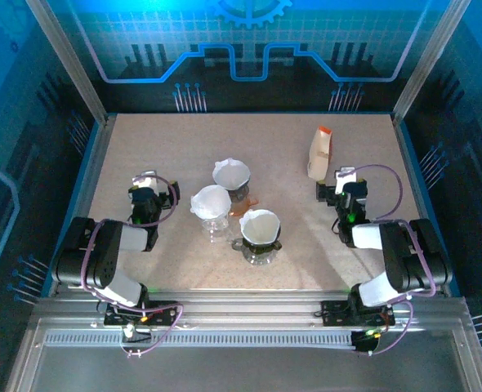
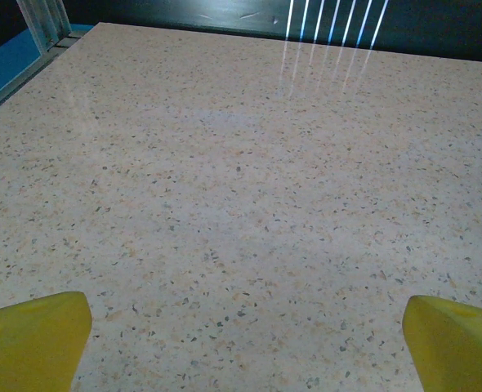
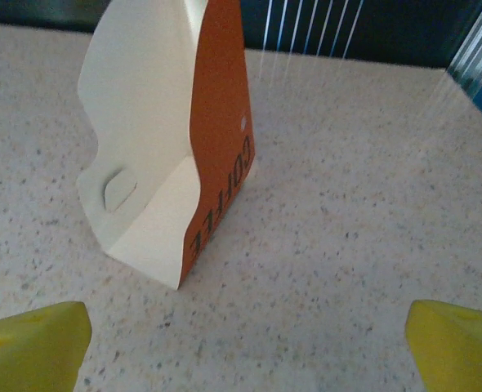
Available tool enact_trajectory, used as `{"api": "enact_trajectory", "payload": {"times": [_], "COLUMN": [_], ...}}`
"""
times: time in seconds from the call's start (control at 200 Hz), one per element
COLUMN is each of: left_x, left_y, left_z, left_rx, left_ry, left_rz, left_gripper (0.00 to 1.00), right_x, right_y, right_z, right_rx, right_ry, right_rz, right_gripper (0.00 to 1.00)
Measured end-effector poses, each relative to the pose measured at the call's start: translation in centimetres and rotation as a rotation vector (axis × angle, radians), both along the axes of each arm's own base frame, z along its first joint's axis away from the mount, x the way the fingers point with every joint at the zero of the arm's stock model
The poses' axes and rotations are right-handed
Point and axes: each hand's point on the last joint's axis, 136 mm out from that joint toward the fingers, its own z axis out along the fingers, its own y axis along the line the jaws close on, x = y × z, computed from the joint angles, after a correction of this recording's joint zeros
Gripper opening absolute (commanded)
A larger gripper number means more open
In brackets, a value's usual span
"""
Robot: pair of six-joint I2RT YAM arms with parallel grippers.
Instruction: Place the coffee filter in the dripper
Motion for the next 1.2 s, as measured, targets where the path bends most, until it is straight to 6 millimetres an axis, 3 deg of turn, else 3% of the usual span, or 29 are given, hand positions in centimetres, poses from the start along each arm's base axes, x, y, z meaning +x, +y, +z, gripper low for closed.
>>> {"api": "enact_trajectory", "payload": {"times": [1.201], "left_x": [0.00], "left_y": [-0.01], "left_z": [0.00], "left_rx": [0.003], "left_ry": [0.001], "left_rz": [-0.002], "left_gripper": [0.99], "right_x": [0.01], "right_y": [0.12], "right_z": [-0.21], "right_rx": [0.005], "right_ry": [-0.004], "right_rz": [0.006], "right_gripper": [1.00]}}
